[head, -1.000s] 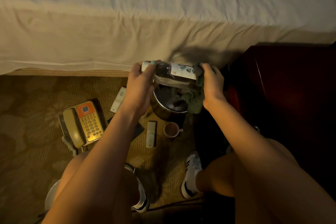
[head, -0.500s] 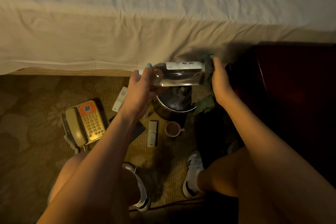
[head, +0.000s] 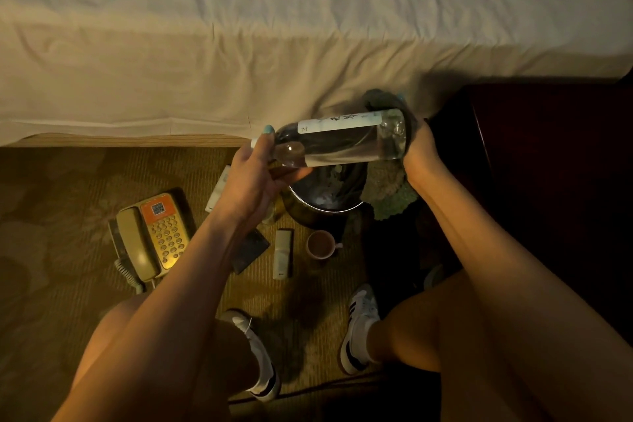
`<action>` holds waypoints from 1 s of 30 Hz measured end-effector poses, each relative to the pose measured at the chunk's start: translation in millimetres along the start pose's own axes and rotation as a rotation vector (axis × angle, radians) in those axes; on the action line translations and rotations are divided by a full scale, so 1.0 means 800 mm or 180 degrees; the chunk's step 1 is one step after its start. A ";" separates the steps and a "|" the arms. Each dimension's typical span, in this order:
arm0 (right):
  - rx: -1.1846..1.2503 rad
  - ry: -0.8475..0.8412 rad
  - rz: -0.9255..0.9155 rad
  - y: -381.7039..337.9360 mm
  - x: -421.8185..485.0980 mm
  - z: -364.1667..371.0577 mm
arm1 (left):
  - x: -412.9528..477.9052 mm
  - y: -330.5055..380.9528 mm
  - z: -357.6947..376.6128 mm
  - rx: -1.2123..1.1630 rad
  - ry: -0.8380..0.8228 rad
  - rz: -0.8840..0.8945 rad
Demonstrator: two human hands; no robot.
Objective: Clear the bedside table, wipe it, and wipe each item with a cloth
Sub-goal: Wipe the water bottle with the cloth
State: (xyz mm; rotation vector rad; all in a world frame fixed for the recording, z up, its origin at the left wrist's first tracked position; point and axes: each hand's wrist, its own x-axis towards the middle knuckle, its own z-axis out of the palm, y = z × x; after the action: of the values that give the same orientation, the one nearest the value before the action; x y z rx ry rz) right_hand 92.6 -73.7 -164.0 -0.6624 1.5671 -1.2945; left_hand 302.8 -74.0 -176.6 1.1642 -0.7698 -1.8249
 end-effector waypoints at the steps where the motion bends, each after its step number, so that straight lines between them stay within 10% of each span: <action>1: 0.0035 0.0001 0.0000 -0.001 -0.002 0.000 | 0.000 0.001 0.000 0.0039 0.0004 0.0031; 13: 0.0872 -0.0322 0.0226 -0.008 -0.011 0.005 | 0.004 0.001 0.016 0.0693 0.0174 0.0626; 24: -0.2541 0.1038 -0.2047 0.040 -0.011 0.022 | 0.006 -0.011 0.009 0.1178 0.0662 0.0579; 30: -0.3681 0.0828 -0.2415 0.055 -0.032 0.043 | -0.001 -0.016 0.013 0.1744 0.0709 0.0917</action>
State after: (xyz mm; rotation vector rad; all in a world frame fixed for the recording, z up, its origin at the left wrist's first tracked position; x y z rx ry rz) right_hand 141.3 -53.5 -196.4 -2.0100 2.3692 -0.8491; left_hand 289.6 -66.2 -182.7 1.4771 -1.2774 -1.2526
